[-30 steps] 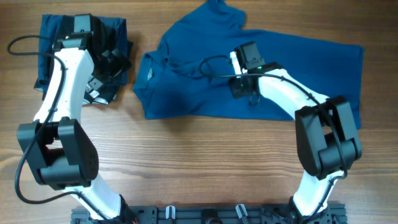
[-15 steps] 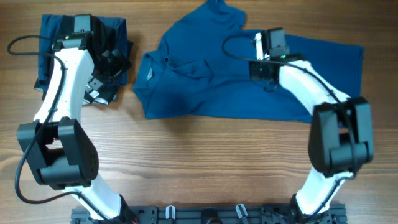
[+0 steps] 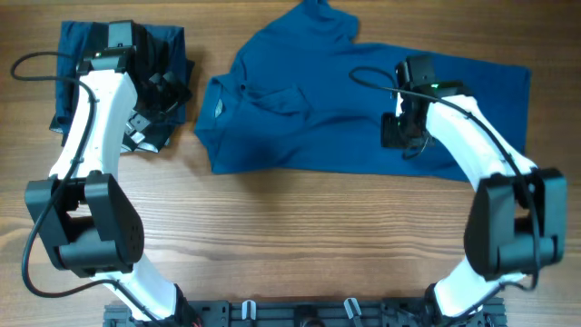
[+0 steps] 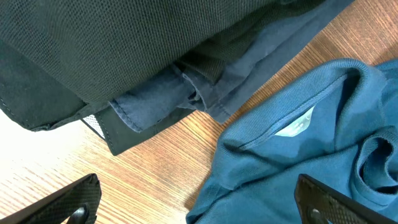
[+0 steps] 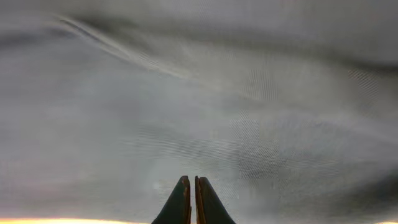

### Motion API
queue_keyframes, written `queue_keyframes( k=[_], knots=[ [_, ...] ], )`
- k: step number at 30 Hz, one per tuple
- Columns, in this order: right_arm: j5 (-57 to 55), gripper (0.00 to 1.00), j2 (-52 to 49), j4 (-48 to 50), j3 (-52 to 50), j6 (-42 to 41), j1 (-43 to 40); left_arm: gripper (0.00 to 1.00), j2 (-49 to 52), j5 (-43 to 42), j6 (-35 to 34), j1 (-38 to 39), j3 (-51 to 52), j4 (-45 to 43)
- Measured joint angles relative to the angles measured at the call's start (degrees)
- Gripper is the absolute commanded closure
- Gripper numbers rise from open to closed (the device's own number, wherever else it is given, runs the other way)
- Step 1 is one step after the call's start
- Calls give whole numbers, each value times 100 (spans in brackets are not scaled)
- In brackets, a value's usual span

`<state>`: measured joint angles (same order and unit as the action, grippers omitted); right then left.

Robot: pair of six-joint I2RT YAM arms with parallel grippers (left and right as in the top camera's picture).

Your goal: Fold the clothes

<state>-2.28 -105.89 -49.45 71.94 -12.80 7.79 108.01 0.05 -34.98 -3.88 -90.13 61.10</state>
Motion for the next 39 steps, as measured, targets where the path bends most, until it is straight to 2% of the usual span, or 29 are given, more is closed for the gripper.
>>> queue_keyframes(
  k=[6,11,27,30,35,39],
  knots=[
    [-81,96,-439,614,-28,-221,-256,0,0,0,0,0,0,-2],
    [-162,96,-625,758,-28,-284,-404,0,0,0,0,0,0,-2],
    [-643,95,-656,2426,-9,-138,-931,0,0,0,0,0,0,0],
    [-686,95,-619,1451,396,4,-1003,0,0,0,0,0,0,0],
    [-702,96,125,-92,964,-452,-1521,0,0,0,0,0,0,0],
    [-514,96,332,-407,962,-673,-2284,0,0,0,0,0,0,0]
  ],
)
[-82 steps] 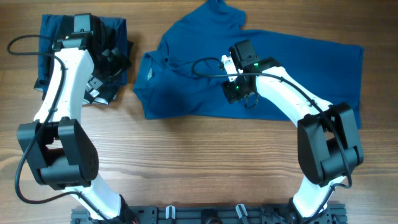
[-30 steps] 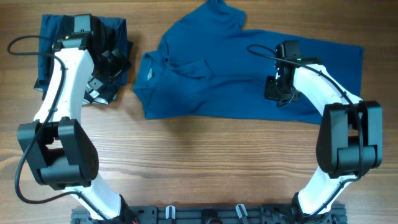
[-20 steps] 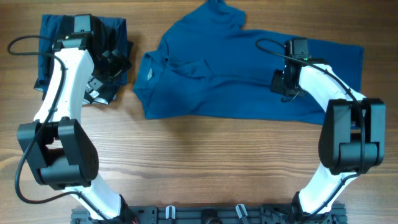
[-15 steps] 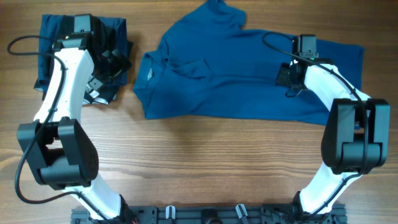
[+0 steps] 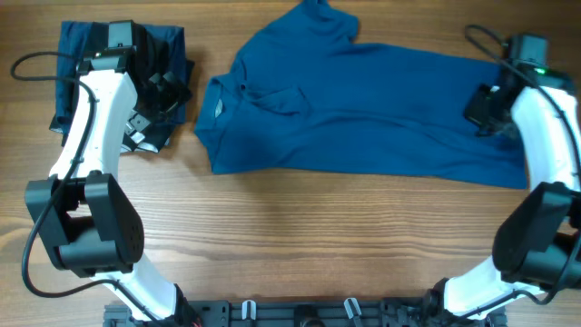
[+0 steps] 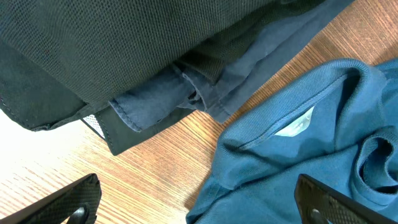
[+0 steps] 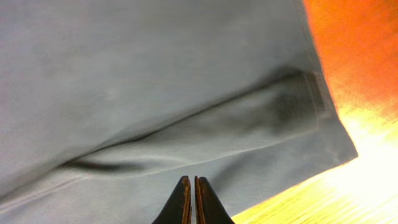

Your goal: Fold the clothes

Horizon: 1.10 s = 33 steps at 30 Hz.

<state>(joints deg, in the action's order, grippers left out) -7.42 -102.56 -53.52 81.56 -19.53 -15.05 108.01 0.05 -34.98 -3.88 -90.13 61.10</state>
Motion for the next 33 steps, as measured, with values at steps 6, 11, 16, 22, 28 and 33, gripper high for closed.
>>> queue_keyframes(
  k=[6,11,16,22,28,33],
  knots=[
    [702,96,0,380,-752,-83,-1119,0,0,0,0,0,0,0],
    [994,96,-2,772,-1331,-85,-1325,0,0,0,0,0,0,0],
    [1062,96,-2,1403,-1860,-85,-1325,0,0,0,0,0,0,-2],
    [1062,96,-2,2538,-2295,-74,-1325,0,0,0,0,0,0,0],
    [1062,96,-155,3775,-2409,-83,-1325,0,0,0,0,0,0,0],
    [1285,83,-426,5445,-2476,-122,-1325,0,0,0,0,0,0,0]
  ],
)
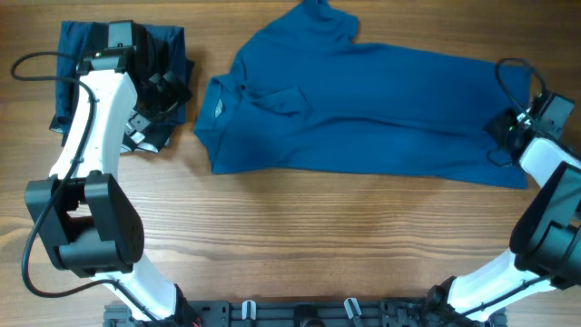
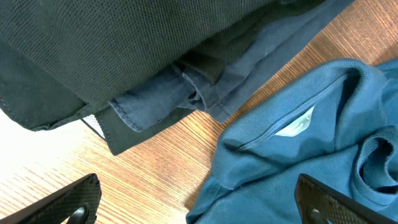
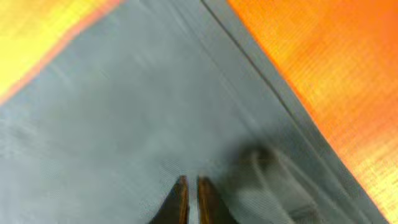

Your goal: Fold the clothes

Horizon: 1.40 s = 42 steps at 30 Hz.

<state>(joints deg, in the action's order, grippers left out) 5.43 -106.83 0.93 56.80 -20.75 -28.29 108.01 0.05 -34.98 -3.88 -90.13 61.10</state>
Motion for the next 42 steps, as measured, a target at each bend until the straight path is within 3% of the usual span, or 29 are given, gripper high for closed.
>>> queue_keyframes(
  k=[2,4,8,10,13,23,32,42],
  knots=[
    [466,83,-2,588,17,90,-2,0,0,0,0,0,0,0],
    [855,84,2,457,208,151,-4,0,0,0,0,0,0,4],
    [1110,86,208,-1281,605,175,-4,0,0,0,0,0,0,0],
    [1032,92,293,-2151,627,175,-4,0,0,0,0,0,0,-2],
    [590,94,284,-2712,599,219,-4,0,0,0,0,0,0,4],
    [15,95,-184,-2509,592,459,-7,0,0,0,0,0,0,0],
    [61,93,-341,-1720,592,459,-7,0,0,0,0,0,0,0],
    [356,82,-442,-634,605,457,-4,0,0,0,0,0,0,0]
  ],
)
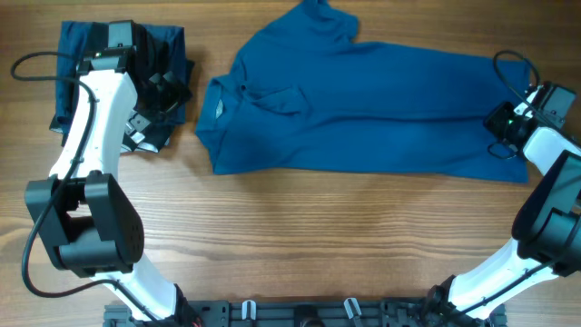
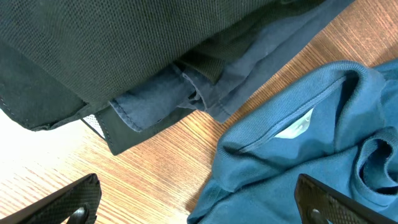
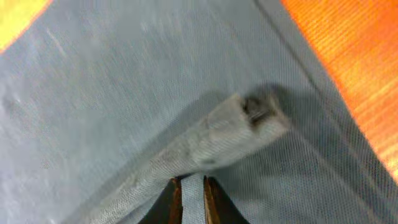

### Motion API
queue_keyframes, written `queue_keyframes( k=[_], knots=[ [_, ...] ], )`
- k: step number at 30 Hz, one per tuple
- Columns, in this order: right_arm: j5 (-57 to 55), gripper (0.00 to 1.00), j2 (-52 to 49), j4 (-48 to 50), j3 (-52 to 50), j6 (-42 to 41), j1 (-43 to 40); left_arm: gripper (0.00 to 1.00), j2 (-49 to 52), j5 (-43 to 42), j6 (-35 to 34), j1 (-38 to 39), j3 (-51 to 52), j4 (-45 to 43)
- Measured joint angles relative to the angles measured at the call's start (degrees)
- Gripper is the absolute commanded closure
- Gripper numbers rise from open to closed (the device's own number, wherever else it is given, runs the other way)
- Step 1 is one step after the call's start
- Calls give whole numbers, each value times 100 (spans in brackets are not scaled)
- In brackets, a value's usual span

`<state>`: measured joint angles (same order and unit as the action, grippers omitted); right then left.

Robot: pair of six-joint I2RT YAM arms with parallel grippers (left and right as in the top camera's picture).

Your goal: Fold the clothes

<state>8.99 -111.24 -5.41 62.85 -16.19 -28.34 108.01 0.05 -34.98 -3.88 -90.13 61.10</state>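
Observation:
A blue polo shirt (image 1: 363,100) lies spread on the wooden table, collar to the left and hem to the right. My right gripper (image 1: 504,122) sits at the hem end. In the right wrist view it (image 3: 192,182) is shut on a raised fold of the shirt fabric (image 3: 211,134), with cloth between its fingers. My left gripper (image 1: 160,91) is open beside the collar (image 2: 292,118), its fingers (image 2: 320,199) wide apart over bare wood and the shirt's edge, holding nothing.
A pile of dark folded clothes (image 1: 65,54) lies at the back left under the left arm, and fills the top of the left wrist view as dark cloth (image 2: 124,43). Bare wooden table (image 1: 300,236) stretches across the front.
The right gripper was closed with nothing in it over the flat hem. Now a ridge of shirt fabric is pinched between its fingers. The left arm has not moved.
The right gripper was shut over the middle right of the shirt, then near the shirt's far right corner, then over the right hem. Now it pinches a fold there. The left gripper stayed open by the collar and the dark pile throughout.

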Motion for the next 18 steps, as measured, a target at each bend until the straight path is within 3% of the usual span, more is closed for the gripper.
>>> queue_keyframes(
  k=[2,4,7,12,14,18],
  knots=[
    [2,77,-15,339,4,0,4,0,0,0,0,0,0,-2],
    [2,66,-22,717,15,2,15,0,0,0,0,0,0,-2],
    [81,65,-28,1257,70,24,15,0,0,0,0,0,0,0],
    [146,62,236,-616,649,26,-131,0,0,0,0,0,0,0],
    [11,68,581,-1727,802,61,-358,0,0,0,0,0,0,0],
    [-291,69,721,-2835,844,66,-680,0,0,0,0,0,0,0]
  ],
)
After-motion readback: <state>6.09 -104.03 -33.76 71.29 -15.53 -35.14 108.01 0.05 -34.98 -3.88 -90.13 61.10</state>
